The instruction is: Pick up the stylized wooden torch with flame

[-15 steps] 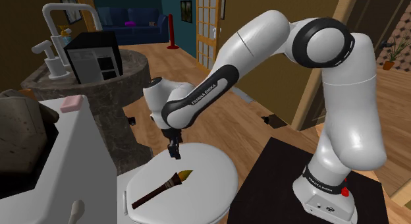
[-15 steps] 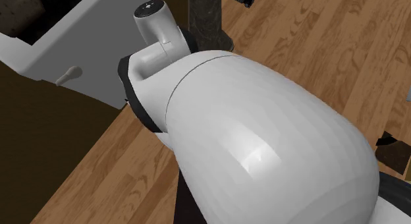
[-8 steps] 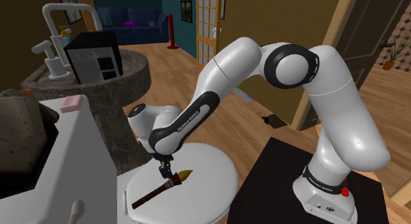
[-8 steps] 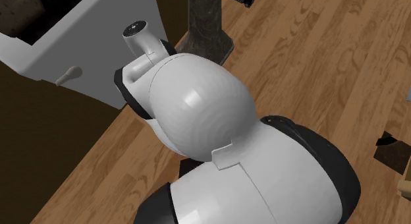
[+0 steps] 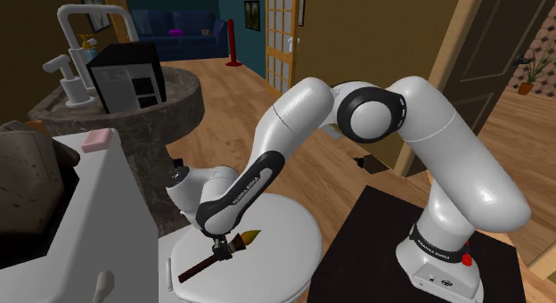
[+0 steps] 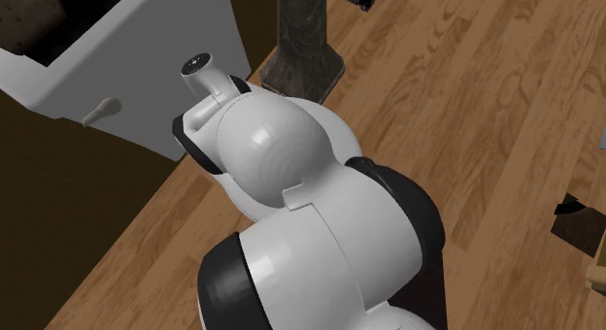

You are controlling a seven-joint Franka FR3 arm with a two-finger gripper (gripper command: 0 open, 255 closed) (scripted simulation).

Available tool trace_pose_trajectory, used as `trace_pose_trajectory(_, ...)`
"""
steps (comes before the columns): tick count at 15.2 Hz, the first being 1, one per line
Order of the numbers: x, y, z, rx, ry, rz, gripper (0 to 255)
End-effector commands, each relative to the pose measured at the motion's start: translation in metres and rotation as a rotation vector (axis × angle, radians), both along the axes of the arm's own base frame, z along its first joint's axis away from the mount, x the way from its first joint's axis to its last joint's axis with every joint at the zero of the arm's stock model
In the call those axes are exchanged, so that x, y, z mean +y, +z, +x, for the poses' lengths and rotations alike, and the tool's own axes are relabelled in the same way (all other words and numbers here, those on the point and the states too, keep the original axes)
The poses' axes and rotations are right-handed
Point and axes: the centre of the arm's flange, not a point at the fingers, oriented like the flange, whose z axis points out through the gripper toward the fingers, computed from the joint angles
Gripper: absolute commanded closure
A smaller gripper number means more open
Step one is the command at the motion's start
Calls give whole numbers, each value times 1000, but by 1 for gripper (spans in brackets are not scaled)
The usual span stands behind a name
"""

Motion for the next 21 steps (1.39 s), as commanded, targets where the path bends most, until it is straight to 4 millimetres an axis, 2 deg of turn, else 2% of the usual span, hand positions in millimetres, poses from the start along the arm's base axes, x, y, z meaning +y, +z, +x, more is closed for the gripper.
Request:
trace_pose_trajectory(1,0,-10,0,0,1,0,0)
trace_pose_trajectory(4,0,-18,0,0,1,0,0)
trace_pose_trajectory(5,0,-19,0,0,1,0,255)
trace_pose_trajectory(14,0,-18,0,0,1,0,255)
trace_pose_trajectory(21,0,19,0,0,1,0,255)
